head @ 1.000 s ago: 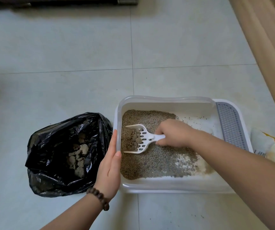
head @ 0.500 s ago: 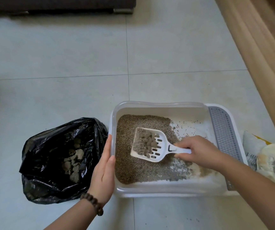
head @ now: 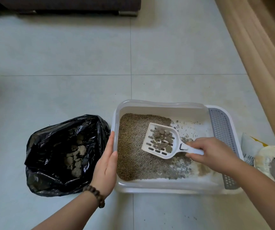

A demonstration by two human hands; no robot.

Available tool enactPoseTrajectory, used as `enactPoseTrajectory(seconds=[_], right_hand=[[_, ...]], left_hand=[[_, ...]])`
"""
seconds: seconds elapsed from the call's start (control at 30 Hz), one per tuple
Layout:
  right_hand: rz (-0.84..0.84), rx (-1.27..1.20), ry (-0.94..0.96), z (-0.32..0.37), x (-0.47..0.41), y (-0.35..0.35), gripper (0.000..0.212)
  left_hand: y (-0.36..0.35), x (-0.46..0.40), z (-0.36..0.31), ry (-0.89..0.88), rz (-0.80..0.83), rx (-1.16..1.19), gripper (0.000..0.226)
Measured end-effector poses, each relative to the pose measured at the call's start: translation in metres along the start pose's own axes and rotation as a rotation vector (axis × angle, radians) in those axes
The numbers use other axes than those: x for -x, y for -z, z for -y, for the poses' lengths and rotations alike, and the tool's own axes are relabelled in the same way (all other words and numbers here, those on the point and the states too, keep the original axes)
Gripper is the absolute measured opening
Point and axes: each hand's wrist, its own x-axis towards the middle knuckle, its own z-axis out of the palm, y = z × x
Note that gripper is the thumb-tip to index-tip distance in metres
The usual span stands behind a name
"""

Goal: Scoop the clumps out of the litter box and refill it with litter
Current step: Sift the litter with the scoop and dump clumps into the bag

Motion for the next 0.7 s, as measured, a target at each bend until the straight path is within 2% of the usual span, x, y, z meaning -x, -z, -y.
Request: enactPoseTrajectory(seconds=[0.2,0.33,0.43,0.57,0.7], right_hand=[[-0.035,0.009,-0.022,0.01,0.006,0.006,0.02],[-0.071,-0.012,0.011,0.029,0.008,0.024,0.014],[-0.076,-0.008,0.067,0.059,0.001,0.043,0.006],[-0.051,0.025,0.178,0.116,-0.013,0.059,0.011],[0.019,0.221,0.325,0.176,-0.035,0.052,0.019]], left_hand=[[0.002,-0.001,0.001,0.02,0.018,-0.007,0.058],[0.002,0.0,-0.004,0.037,0.03,-0.032,0.051],[0.003,0.002,-0.008,0.055,0.025,-0.03,0.053],[0.005,0.003,-0.013,0.072,0.03,-0.035,0.052],[0.003,0.002,-0.014,0.08,0.048,-0.022,0.054]])
